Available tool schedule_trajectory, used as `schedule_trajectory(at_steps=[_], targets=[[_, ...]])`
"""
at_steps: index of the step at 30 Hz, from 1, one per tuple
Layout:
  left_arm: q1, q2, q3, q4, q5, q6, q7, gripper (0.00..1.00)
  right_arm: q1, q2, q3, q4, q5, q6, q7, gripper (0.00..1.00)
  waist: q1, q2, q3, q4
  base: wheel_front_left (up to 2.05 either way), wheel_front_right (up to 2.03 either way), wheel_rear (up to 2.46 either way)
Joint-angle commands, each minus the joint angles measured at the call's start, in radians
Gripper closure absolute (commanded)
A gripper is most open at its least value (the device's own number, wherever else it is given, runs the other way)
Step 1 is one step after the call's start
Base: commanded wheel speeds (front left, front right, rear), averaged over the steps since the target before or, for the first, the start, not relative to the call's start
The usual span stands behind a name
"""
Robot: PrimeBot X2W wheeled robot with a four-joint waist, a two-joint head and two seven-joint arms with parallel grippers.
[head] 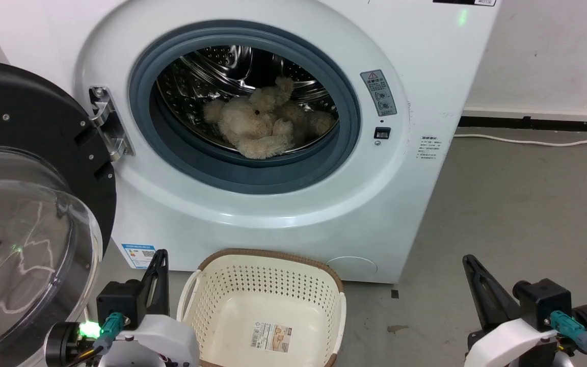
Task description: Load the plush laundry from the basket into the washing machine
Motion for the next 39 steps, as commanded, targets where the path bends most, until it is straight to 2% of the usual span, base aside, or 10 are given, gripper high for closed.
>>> schedule_trajectory(at_steps=[1,39], targets=[[0.007,0.000,0.000,-0.005,0.002,-0.004,0.000,1.00,-0.012,-0.001,0.000,-0.003,-0.007,0.001,0.000,1.00,0.0000,-0.0001,0.000,0.000,0.00,0.00,0.00],[0.007,0.000,0.000,-0.005,0.002,-0.004,0.000,1.00,-0.012,-0.001,0.000,-0.003,-0.007,0.001,0.000,1.00,0.0000,-0.0001,0.000,0.000,0.00,0.00,0.00]])
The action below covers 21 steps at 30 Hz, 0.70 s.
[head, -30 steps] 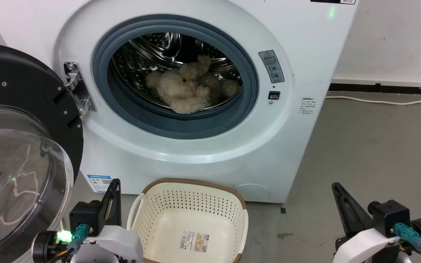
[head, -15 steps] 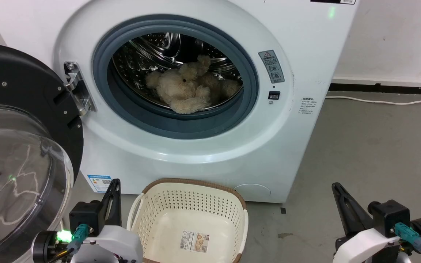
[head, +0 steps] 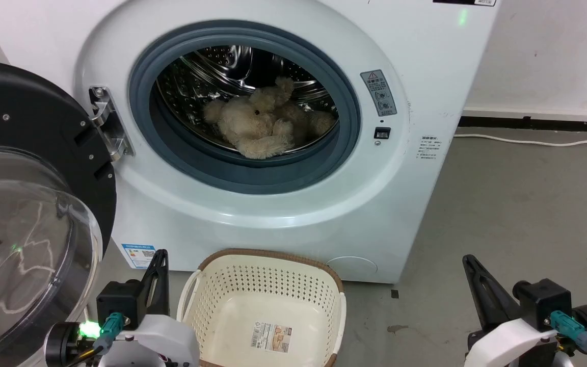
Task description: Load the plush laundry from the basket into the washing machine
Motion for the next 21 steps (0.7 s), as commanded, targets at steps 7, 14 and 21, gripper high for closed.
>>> schedule_trajectory(at_steps=[7,14,21], targets=[[0.007,0.000,0.001,-0.005,0.002,-0.004,0.000,1.00,-0.012,-0.001,0.000,-0.003,-0.007,0.001,0.000,1.00,0.0000,0.0000,0.000,0.000,0.00,0.00,0.00],[0.007,0.000,0.001,-0.005,0.002,-0.004,0.000,1.00,-0.012,-0.001,0.000,-0.003,-0.007,0.001,0.000,1.00,0.0000,0.0000,0.000,0.000,0.00,0.00,0.00],[0.007,0.000,0.001,-0.005,0.002,-0.004,0.000,1.00,-0.012,-0.001,0.000,-0.003,-0.007,0.001,0.000,1.00,0.0000,0.0000,0.000,0.000,0.00,0.00,0.00]])
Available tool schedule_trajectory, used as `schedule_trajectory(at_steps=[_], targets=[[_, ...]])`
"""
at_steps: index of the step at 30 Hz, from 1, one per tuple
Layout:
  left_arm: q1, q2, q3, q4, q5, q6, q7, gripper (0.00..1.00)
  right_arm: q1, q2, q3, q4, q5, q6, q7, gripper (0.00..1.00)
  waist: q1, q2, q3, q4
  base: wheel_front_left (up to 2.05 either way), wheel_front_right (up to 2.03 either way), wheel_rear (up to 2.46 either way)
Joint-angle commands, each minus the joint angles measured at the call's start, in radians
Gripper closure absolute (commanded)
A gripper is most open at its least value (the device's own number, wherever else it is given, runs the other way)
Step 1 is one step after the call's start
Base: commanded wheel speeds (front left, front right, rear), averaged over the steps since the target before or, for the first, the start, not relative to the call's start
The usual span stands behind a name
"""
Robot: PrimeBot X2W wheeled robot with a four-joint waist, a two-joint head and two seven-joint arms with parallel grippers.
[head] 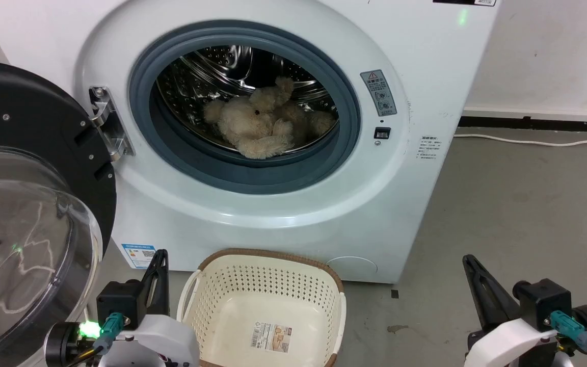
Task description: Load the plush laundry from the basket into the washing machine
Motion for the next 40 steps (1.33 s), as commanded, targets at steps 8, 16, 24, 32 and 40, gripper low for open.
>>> schedule_trajectory(at_steps=[8,16,24,32,40], targets=[[0.007,0.000,0.001,-0.005,0.002,-0.004,0.000,1.00,-0.012,-0.001,0.000,-0.003,-0.007,0.001,0.000,1.00,0.0000,0.0000,0.000,0.000,0.00,0.00,0.00],[0.007,0.000,0.001,-0.005,0.002,-0.004,0.000,1.00,-0.012,-0.001,0.000,-0.003,-0.007,0.001,0.000,1.00,0.0000,0.0000,0.000,0.000,0.00,0.00,0.00],[0.007,0.000,0.001,-0.005,0.002,-0.004,0.000,1.00,-0.012,-0.001,0.000,-0.003,-0.007,0.001,0.000,1.00,0.0000,0.0000,0.000,0.000,0.00,0.00,0.00],[0.007,0.000,0.001,-0.005,0.002,-0.004,0.000,1.00,-0.012,-0.001,0.000,-0.003,-0.007,0.001,0.000,1.00,0.0000,0.0000,0.000,0.000,0.00,0.00,0.00],[0.007,0.000,0.001,-0.005,0.002,-0.004,0.000,1.00,-0.012,-0.001,0.000,-0.003,-0.007,0.001,0.000,1.00,0.0000,0.0000,0.000,0.000,0.00,0.00,0.00]])
